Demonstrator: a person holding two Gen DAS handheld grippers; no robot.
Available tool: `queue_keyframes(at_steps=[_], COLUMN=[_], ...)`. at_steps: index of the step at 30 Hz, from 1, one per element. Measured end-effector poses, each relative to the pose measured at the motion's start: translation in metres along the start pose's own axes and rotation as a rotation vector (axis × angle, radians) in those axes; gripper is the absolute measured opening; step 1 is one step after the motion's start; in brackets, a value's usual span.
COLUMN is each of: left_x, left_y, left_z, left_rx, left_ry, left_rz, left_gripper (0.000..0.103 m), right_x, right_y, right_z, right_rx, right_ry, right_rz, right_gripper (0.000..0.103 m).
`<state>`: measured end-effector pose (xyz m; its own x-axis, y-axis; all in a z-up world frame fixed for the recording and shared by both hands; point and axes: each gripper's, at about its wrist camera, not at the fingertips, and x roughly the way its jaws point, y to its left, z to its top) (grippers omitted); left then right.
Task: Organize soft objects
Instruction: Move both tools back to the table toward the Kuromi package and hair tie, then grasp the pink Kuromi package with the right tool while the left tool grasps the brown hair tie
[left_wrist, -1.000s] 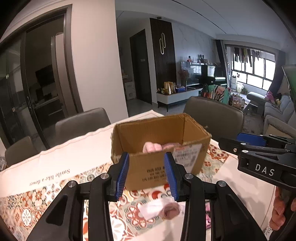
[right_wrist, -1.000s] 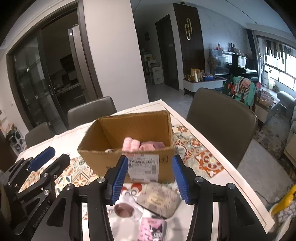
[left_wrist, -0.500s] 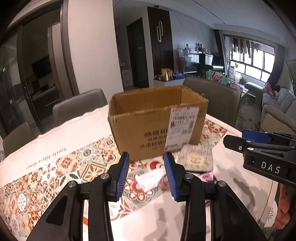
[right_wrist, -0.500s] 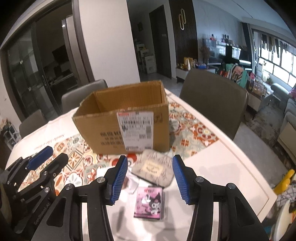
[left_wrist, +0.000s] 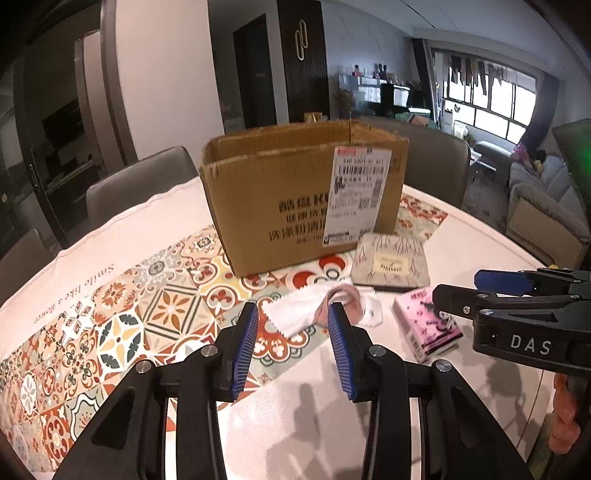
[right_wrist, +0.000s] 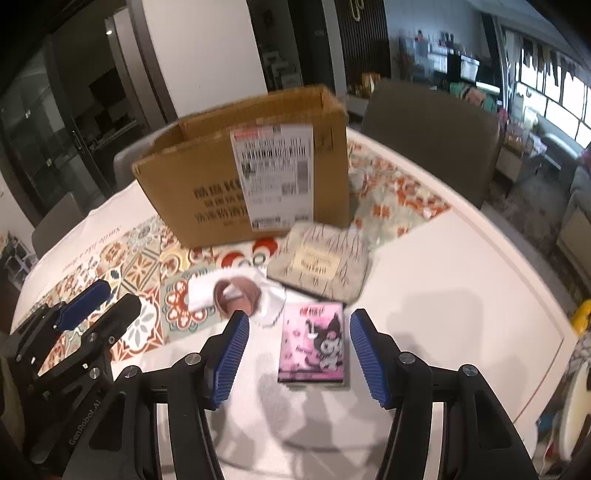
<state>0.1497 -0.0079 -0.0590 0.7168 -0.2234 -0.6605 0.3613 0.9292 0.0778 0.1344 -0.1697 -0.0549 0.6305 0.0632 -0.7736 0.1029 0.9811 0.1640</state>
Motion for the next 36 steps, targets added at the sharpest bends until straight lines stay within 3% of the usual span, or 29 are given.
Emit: queue_keyframes(at_steps=[6, 10, 22, 36], left_x=[0.015, 0.029, 0.062, 0.095], left_y=[0.001, 0.002, -0.003, -0.01], left_z=[-0.007, -0.007, 0.002, 0.007], left_rx=[0.004, 0.012, 0.041, 0.01], left_ry=[0.036, 0.062, 0.113, 0.162], left_rz=[-0.018, -0.057, -0.138, -0.156], left_gripper=[0.039, 0.039, 0.038, 0.029], right_x=[0.02, 0.029, 0.052, 0.073], right_y=[0.0, 0.0, -0.006, -0.007], right_z=[-0.009, -0.012, -0.019, -0.018], right_rx=[0.011, 0.013, 0.018, 0.014], right_ry=[0.064, 0.089, 0.142, 0.171], right_rz=[-0.015, -0.033, -0.06, -0.043], right_gripper=[0.059, 0.066, 0.066, 0.066])
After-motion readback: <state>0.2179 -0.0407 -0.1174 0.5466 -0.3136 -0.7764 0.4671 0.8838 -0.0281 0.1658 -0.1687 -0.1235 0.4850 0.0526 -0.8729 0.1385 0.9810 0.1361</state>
